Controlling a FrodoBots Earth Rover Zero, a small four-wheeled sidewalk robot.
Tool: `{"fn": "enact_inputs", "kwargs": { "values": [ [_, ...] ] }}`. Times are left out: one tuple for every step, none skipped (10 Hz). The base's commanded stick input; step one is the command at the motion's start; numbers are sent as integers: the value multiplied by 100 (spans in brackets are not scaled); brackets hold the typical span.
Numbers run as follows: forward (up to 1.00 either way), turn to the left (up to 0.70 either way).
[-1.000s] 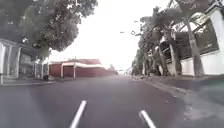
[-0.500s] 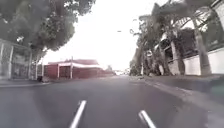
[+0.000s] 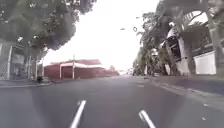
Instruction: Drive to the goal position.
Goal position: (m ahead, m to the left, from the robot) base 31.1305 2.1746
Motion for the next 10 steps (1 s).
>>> {"fn": "enact_inputs", "kwargs": {
  "values": [
    [100, -40],
    [100, -36],
    [100, -19],
    [100, 0],
    [100, 0],
    [100, -14],
    [100, -33],
    [100, -40],
    [100, -40],
    [100, -40]
  ]
}}
